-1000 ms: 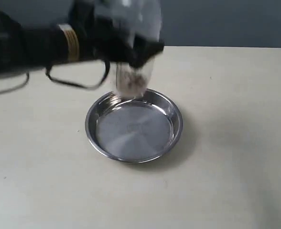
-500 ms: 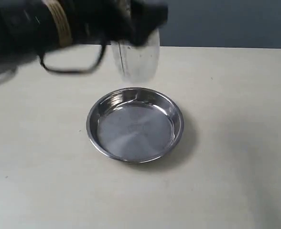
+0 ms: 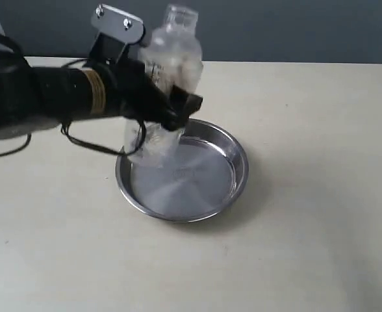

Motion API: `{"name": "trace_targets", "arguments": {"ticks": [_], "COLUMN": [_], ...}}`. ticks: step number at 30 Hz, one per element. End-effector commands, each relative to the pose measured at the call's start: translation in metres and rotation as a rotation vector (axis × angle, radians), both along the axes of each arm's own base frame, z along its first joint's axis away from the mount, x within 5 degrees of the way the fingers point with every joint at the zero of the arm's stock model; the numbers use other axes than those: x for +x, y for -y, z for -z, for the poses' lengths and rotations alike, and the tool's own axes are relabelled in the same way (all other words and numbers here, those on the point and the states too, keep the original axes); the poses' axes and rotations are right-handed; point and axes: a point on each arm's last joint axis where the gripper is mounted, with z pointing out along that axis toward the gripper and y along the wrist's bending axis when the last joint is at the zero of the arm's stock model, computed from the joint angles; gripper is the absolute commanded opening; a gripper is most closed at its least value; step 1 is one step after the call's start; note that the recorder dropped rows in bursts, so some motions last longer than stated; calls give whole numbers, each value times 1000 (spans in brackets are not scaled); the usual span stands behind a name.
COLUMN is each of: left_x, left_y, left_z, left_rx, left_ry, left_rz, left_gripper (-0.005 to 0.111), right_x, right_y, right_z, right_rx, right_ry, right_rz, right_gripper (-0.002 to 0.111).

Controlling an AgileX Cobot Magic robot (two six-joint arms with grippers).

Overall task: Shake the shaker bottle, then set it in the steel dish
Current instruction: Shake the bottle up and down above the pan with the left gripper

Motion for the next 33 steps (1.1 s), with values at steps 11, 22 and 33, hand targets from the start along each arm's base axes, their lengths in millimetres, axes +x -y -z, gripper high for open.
{"name": "trace_targets", "arguments": {"ticks": [11, 22, 33], "left_x": [-23, -31, -41], "left_y": [3, 7, 15], "left_z": [-75, -98, -93], "left_rx": [-223, -169, -156], "left_ry": [280, 344, 319], "left_rz": [67, 63, 88], "left_gripper": [0, 0, 0], "right_x": [0, 0, 0], "right_y": [0, 0, 0], "right_z": [0, 0, 0], "right_rx": [-10, -12, -12], "right_ry": [13, 13, 13], "right_rz": [0, 1, 1], "right_gripper": [-1, -1, -1]}}
